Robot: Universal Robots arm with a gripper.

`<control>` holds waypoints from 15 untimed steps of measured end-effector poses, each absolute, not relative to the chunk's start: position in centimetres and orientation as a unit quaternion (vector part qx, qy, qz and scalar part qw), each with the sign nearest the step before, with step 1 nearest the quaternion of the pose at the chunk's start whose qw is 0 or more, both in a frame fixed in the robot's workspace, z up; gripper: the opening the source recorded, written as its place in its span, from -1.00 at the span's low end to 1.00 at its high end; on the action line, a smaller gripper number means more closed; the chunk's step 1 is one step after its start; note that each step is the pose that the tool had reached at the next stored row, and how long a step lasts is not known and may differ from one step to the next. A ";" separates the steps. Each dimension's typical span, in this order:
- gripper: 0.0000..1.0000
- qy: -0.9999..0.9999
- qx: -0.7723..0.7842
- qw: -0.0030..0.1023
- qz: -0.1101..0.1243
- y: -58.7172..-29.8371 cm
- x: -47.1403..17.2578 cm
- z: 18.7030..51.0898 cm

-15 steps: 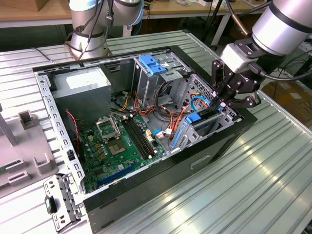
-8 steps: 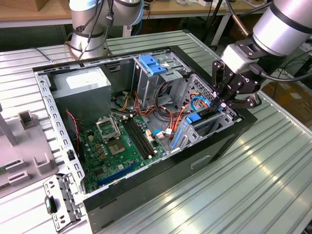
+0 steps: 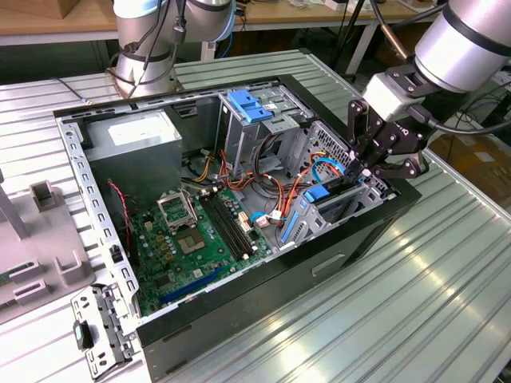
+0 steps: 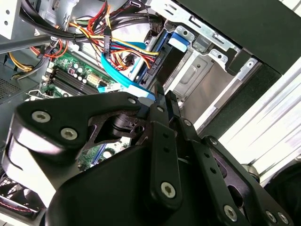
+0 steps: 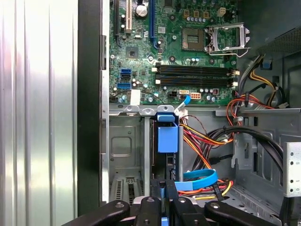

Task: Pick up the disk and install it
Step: 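Insert the second disk wire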

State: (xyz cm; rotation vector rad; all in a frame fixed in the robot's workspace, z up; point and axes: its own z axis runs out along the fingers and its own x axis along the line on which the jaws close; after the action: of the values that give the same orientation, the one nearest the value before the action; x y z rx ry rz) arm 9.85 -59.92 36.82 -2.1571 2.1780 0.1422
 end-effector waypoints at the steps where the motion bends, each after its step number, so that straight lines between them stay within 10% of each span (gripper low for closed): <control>1: -0.67 0.709 -0.702 0.036 0.046 -59.9 9.8 36.8; 15: -0.67 0.709 -0.702 0.037 0.047 -59.8 9.9 36.4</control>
State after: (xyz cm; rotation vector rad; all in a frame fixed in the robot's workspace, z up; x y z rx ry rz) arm 9.85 -59.79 36.40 -2.1562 2.1771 0.1441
